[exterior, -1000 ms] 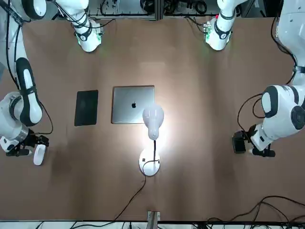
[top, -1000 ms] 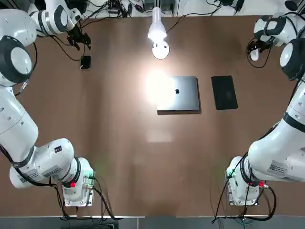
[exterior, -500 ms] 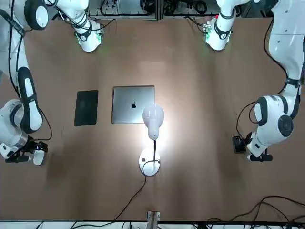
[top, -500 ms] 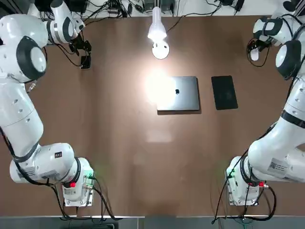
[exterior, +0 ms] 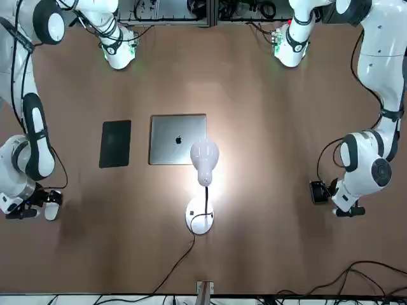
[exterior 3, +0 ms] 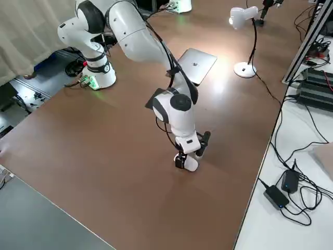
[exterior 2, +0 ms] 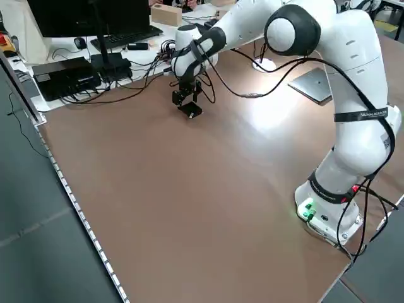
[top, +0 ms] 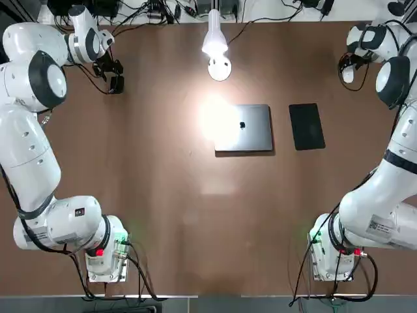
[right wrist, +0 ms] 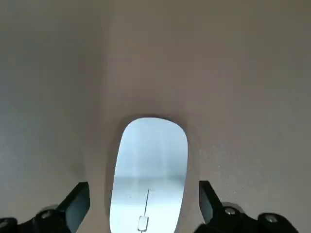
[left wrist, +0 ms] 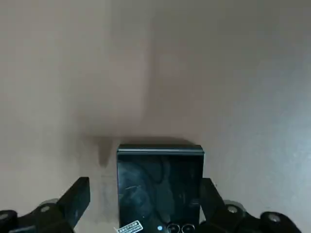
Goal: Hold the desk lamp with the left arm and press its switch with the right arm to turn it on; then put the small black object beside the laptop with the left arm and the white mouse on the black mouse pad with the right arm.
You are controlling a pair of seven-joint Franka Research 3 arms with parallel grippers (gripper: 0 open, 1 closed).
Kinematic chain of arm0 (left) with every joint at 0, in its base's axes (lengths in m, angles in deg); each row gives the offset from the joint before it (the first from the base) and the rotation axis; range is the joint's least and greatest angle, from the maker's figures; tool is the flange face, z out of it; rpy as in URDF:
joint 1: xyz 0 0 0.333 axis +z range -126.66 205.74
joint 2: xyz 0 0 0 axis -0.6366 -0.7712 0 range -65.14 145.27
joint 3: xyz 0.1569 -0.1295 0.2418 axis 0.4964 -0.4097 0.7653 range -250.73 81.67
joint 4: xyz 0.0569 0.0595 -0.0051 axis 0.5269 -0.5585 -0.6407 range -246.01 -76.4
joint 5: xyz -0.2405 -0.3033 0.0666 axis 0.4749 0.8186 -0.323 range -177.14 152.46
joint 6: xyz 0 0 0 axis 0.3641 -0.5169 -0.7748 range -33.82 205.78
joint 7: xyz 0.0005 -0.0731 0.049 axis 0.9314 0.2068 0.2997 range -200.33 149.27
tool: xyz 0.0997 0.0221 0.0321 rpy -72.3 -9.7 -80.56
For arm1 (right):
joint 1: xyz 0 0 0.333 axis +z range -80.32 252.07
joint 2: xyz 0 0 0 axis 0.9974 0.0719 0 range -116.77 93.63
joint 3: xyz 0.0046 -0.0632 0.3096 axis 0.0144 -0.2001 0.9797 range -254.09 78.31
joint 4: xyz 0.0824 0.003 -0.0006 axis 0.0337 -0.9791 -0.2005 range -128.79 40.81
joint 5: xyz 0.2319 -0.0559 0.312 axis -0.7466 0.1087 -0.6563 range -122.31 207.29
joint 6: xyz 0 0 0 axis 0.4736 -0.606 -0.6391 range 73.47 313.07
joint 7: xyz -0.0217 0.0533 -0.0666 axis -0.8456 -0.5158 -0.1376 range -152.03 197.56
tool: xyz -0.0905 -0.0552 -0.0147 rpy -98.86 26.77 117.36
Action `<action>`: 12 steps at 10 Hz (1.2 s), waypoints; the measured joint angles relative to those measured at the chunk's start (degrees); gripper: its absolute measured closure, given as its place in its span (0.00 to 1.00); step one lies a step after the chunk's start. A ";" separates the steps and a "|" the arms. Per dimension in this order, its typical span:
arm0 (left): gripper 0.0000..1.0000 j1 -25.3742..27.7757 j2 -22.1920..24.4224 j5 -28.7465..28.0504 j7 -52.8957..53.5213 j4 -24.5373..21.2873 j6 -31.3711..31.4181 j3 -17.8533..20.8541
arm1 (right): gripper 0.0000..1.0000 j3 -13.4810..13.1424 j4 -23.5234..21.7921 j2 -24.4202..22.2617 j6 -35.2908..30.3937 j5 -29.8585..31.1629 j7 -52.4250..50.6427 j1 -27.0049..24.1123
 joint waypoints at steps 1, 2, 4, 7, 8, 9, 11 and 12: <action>0.00 -0.18 -0.35 0.01 0.00 0.00 0.00 -0.03 | 0.08 0.01 0.00 0.04 0.00 0.00 -0.04 0.00; 0.00 -0.52 -0.56 0.22 -0.01 0.00 0.00 -0.09 | 0.09 0.01 0.00 0.13 0.00 0.00 -0.17 -0.01; 0.00 -0.90 -1.03 0.47 -0.02 -0.18 0.00 -0.09 | 0.09 0.01 0.00 0.24 0.00 0.00 -0.45 -0.14; 0.00 -0.73 -1.70 0.47 -0.02 -0.20 0.00 0.09 | 0.09 0.01 0.00 0.31 0.00 0.00 -0.56 -0.42; 0.00 -0.70 -1.71 0.47 -0.02 -0.19 0.00 0.09 | 0.08 0.01 0.00 0.38 0.00 0.00 -0.58 -0.50; 0.02 -0.70 -1.72 0.47 -0.02 -0.15 0.39 0.09 | 0.08 0.01 0.00 0.46 -0.01 0.00 -0.60 -0.53; 0.21 -0.69 -1.66 0.47 -0.02 -0.12 1.19 0.12 | 0.08 0.04 0.00 0.65 -0.04 0.00 -0.66 -0.53; 0.21 -0.66 -1.71 0.47 -0.02 -0.11 1.44 0.13 | 0.09 0.10 -0.01 0.73 -0.04 0.00 -0.69 -0.53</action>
